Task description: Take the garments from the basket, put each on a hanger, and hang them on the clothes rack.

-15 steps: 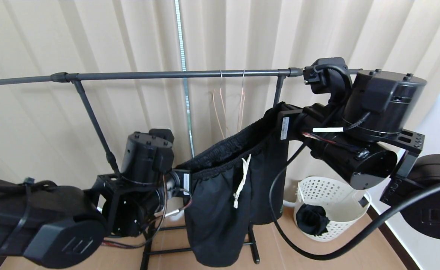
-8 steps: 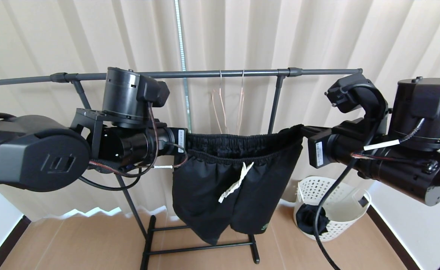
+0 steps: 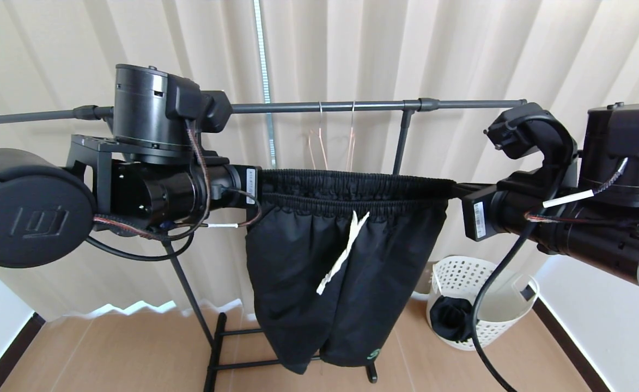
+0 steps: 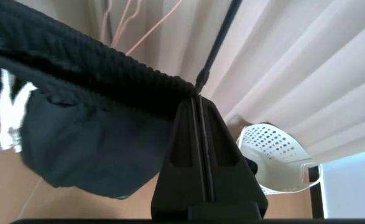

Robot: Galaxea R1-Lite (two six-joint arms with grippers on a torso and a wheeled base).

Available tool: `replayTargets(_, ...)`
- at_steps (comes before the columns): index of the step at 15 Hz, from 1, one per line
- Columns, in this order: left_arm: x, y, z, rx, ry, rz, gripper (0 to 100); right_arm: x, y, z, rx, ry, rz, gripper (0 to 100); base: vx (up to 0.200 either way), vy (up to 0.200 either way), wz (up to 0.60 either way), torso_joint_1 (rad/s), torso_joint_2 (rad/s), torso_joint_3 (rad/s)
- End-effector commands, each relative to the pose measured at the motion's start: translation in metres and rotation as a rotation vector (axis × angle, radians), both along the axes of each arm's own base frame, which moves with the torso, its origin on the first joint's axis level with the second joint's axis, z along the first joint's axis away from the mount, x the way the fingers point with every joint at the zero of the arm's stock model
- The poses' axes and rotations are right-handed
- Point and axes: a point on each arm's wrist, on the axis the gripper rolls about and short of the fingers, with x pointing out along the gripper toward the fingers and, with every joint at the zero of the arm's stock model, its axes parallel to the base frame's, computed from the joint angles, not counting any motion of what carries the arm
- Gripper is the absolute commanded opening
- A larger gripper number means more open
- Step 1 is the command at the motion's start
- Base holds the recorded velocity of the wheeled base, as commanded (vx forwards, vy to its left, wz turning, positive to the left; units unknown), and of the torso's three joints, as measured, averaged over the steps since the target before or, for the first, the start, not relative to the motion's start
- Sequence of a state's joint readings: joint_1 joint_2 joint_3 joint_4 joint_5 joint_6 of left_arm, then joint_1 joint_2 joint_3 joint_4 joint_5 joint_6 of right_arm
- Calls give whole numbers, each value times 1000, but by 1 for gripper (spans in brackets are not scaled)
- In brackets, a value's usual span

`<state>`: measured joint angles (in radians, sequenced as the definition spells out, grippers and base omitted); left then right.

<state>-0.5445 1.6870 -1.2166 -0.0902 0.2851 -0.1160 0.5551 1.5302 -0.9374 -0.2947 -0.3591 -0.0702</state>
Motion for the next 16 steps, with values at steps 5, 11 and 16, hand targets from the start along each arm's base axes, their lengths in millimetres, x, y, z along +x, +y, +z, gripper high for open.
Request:
replayTargets(5,-11,31,5,15,-10,22,0,20,-20,3,7,-14,-102,0,0,0,0,0,0,0)
replayTargets(11,-9,40,5,5,-7,22,0,33,-30,4,11,-16,-147,0,0,0,0,0,0,0)
replayTargets(16,21,23,25,-12,-78,-22,0,3,-18,5,-14,29,-57,0,0,0,0,0,0,0)
